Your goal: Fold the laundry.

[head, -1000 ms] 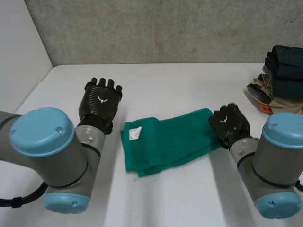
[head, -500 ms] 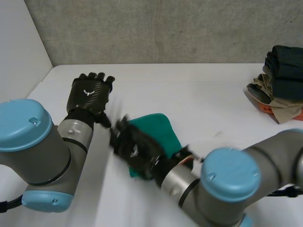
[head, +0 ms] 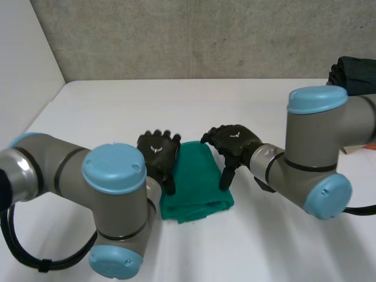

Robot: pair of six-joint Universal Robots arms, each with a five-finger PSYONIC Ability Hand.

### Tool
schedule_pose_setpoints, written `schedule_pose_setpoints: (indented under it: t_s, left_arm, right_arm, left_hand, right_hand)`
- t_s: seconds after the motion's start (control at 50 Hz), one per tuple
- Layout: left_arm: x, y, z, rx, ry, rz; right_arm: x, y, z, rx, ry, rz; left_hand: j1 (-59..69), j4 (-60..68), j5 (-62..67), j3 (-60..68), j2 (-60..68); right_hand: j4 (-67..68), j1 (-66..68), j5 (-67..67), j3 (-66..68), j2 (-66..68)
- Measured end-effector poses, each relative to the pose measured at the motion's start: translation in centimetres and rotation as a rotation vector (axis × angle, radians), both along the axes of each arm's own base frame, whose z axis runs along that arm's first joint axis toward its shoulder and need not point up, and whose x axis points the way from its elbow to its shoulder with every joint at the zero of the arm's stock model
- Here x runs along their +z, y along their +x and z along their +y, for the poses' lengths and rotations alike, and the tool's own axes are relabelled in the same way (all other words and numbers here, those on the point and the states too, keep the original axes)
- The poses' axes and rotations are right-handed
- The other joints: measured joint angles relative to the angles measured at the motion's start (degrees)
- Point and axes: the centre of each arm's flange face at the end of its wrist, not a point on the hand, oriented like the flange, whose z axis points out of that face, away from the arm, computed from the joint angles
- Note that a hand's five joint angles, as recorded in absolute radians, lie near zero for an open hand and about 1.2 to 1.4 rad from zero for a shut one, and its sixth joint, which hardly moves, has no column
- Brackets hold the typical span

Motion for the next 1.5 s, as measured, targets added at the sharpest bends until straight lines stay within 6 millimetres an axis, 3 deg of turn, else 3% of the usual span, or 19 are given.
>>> schedule_pose_setpoints:
  t_s: [0.12,0.22,0.34,0.38,0.42,0.48,0.5,0.54,0.58,0.6,0.7,0.84,0.9,1.0,1.16,1.36,1.42,1.44,1.5]
  left_arm:
    - [-2.5,0.9,0.1,0.038,0.064,-0.087]
    - [-3.2,1.1,0.4,0.028,0.103,-0.121]
    - [-2.4,0.7,0.7,-0.029,0.108,-0.100]
    - [-0.7,0.4,0.5,-0.056,0.082,-0.064]
    - [-0.4,0.4,0.5,-0.061,0.075,-0.056]
    - [3.7,0.7,-0.3,-0.094,0.001,0.027]
    - [3.7,0.7,-0.3,-0.094,0.001,0.027]
    - [6.4,1.2,-0.8,-0.131,-0.050,0.080]
    - [6.8,1.3,-0.9,-0.140,-0.057,0.088]
    - [8.6,1.6,-1.1,-0.199,-0.084,0.120]
    - [10.8,2.0,-0.3,-0.387,-0.092,0.159]
    - [11.5,2.0,1.8,-0.616,-0.023,0.176]
    - [11.5,2.0,2.1,-0.635,-0.012,0.177]
    - [11.4,2.1,2.1,-0.621,-0.005,0.173]
    - [11.2,2.1,1.8,-0.583,-0.008,0.166]
    - [11.3,2.2,1.6,-0.578,-0.012,0.167]
    - [11.4,2.3,1.6,-0.577,-0.015,0.168]
    - [11.4,2.3,1.6,-0.576,-0.016,0.169]
    - [11.5,2.3,1.5,-0.574,-0.019,0.170]
  right_arm:
    - [-2.9,0.5,-0.8,0.019,0.021,0.071]
    - [-4.2,0.7,-1.1,0.036,-0.001,0.127]
    - [-2.6,1.0,-0.8,0.055,-0.067,0.131]
    - [-0.9,1.2,-0.4,0.058,-0.117,0.107]
    - [-0.6,1.2,-0.4,0.058,-0.124,0.103]
    - [1.6,0.9,0.8,0.061,-0.205,0.054]
    - [1.6,0.9,0.8,0.061,-0.205,0.054]
    - [2.0,0.4,2.0,0.067,-0.245,0.032]
    - [2.0,0.3,2.3,0.069,-0.250,0.029]
    - [1.4,-0.2,3.7,0.080,-0.260,0.025]
    - [-0.8,-0.7,6.7,0.116,-0.262,0.027]
    - [-5.1,0.0,8.9,0.165,-0.307,0.019]
    - [-5.8,0.3,8.8,0.172,-0.328,0.020]
    - [-7.3,1.6,7.3,0.188,-0.393,0.040]
    - [-7.7,2.9,5.4,0.188,-0.428,0.035]
    - [-7.5,4.0,4.0,0.183,-0.449,0.011]
    - [-7.5,4.2,3.7,0.185,-0.450,0.009]
    - [-7.6,4.3,3.6,0.186,-0.449,0.009]
    - [-7.7,4.5,3.4,0.193,-0.442,0.011]
  left_hand:
    - [0.00,0.00,0.00,0.00,0.00]
    - [0.00,0.00,0.00,0.00,0.00]
    - [0.00,0.00,0.00,0.00,0.00]
    - [0.00,0.00,0.00,0.00,0.00]
    - [0.00,0.00,0.00,0.00,0.00]
    - [0.00,0.00,0.00,0.00,0.00]
    - [0.00,0.00,0.00,0.00,0.00]
    - [0.00,0.00,-0.01,0.00,0.00]
    - [0.00,0.00,-0.01,0.00,0.00]
    - [0.00,0.00,-0.01,0.00,0.00]
    - [0.07,0.00,0.00,0.00,0.00]
    - [0.07,0.00,0.00,0.00,0.00]
    - [0.07,0.00,0.00,0.00,0.00]
    - [0.06,0.00,-0.01,0.00,0.00]
    - [0.06,0.00,0.00,0.00,0.00]
    - [0.06,0.00,0.00,0.00,0.00]
    - [0.06,0.00,0.00,0.00,0.00]
    - [0.06,0.00,0.00,0.00,0.00]
    - [0.06,0.00,-0.02,0.00,0.00]
  right_hand:
    - [0.00,0.00,0.00,0.00,0.00]
    - [0.00,0.00,-0.04,0.00,0.00]
    - [0.00,0.00,0.00,0.00,0.00]
    - [0.00,0.00,0.00,0.00,0.00]
    - [0.00,0.00,0.00,0.00,0.00]
    - [0.00,0.00,-0.09,0.00,0.00]
    - [0.00,0.00,-0.09,0.00,0.00]
    - [0.00,0.00,-0.09,0.00,0.00]
    - [0.00,0.00,-0.09,0.00,0.00]
    - [0.00,0.00,-0.09,0.00,0.00]
    - [0.00,0.00,-0.09,0.00,0.00]
    - [0.00,0.02,-0.09,0.15,0.12]
    - [0.18,0.27,0.11,0.49,0.17]
    - [10.73,9.66,9.52,12.22,11.75]
    - [27.20,22.95,22.62,28.63,28.71]
    - [35.25,29.09,30.81,36.49,36.03]
    - [43.45,35.49,39.30,44.76,44.91]
    - [51.99,40.79,47.74,52.80,52.90]
    - [54.52,41.36,50.48,54.45,54.92]
